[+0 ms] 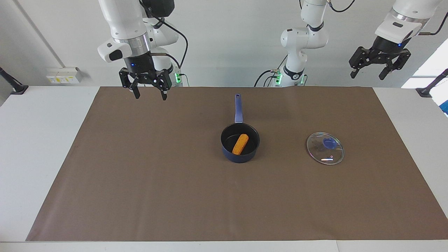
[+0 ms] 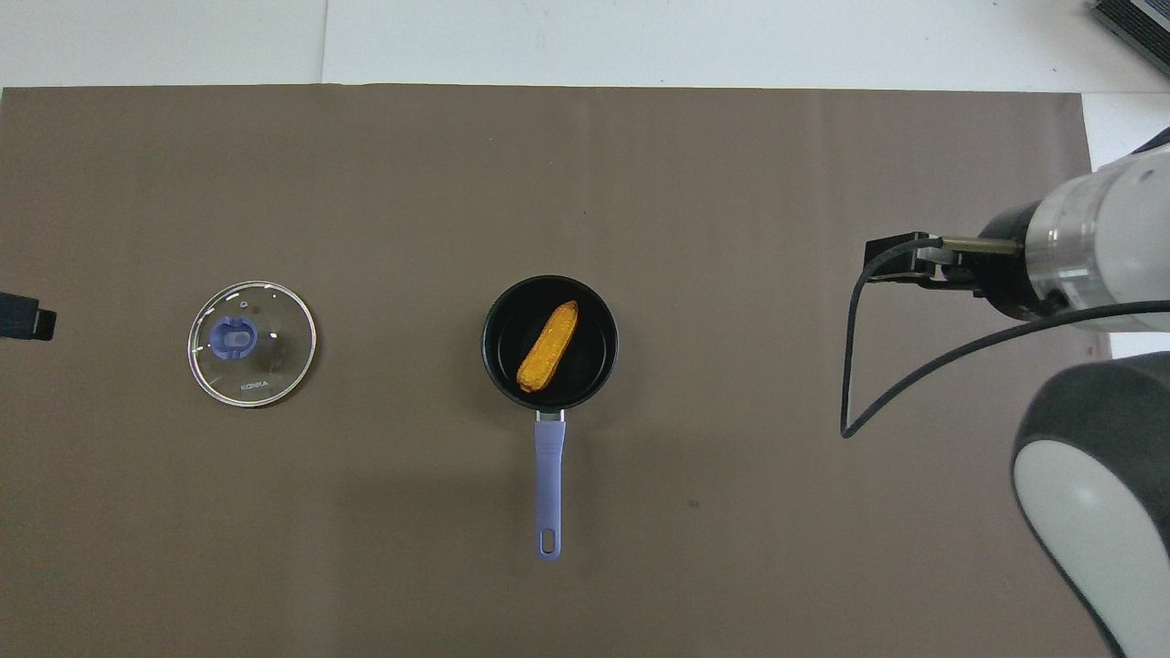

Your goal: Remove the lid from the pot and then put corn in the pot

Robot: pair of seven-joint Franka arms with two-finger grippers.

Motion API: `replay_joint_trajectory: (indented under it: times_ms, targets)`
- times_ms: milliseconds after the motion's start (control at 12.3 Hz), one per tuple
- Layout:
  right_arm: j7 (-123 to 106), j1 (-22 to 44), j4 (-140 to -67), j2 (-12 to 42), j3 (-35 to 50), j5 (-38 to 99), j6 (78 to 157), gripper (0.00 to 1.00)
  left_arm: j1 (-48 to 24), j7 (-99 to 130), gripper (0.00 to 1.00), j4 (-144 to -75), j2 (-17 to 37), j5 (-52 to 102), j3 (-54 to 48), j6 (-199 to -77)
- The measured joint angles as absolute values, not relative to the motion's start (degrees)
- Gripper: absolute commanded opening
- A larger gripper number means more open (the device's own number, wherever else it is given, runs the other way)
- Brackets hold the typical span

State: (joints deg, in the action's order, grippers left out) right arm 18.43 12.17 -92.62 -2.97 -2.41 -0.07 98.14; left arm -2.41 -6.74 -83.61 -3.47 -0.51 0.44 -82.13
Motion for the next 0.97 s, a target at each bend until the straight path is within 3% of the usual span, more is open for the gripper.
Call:
replay_joint_trajectory:
  times_ms: [731, 974]
  targets:
    - [9.4, 4.3, -90.2, -10.3, -5.8, 0.1, 81.6, 1.0, -2.4, -6.7, 1.0, -83.3, -3.5, -0.5, 0.4, -82.1]
    - [5.7, 1.2, -91.8, -11.5, -4.5, 0.1, 80.9, 1.0, -2.4, -6.7, 1.0, -83.2, -3.5, -0.5, 0.4, -82.1]
